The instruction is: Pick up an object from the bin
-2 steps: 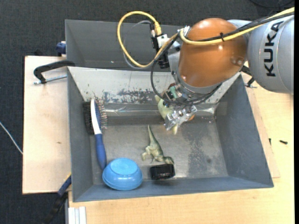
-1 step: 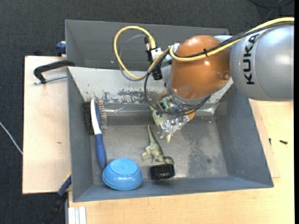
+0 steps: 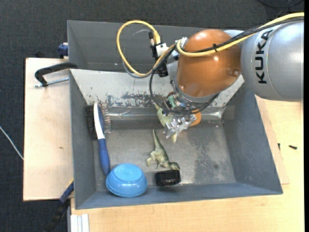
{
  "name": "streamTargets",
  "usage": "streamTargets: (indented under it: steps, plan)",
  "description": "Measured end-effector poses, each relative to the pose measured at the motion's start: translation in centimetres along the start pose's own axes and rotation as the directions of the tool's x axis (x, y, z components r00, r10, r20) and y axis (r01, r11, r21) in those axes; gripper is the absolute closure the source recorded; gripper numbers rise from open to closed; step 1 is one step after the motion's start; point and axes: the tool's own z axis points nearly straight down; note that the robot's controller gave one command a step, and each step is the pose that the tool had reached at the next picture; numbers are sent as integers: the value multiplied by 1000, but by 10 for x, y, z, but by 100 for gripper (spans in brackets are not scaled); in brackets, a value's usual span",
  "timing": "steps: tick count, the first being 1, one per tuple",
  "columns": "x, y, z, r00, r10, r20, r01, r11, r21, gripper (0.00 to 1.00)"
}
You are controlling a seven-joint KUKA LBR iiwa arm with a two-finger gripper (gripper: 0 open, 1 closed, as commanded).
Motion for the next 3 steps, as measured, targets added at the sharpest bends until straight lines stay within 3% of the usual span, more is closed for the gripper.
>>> streamTargets:
  steps: [1, 2, 3]
  plan:
    - [-4, 3, -64, 1000, -11, -2, 11, 1000, 5, 100]
    - [20, -8, 51, 955, -296, 6, 296, 955, -12, 100]
    - [13, -18, -72, 955, -298, -4, 298, 955, 6, 100]
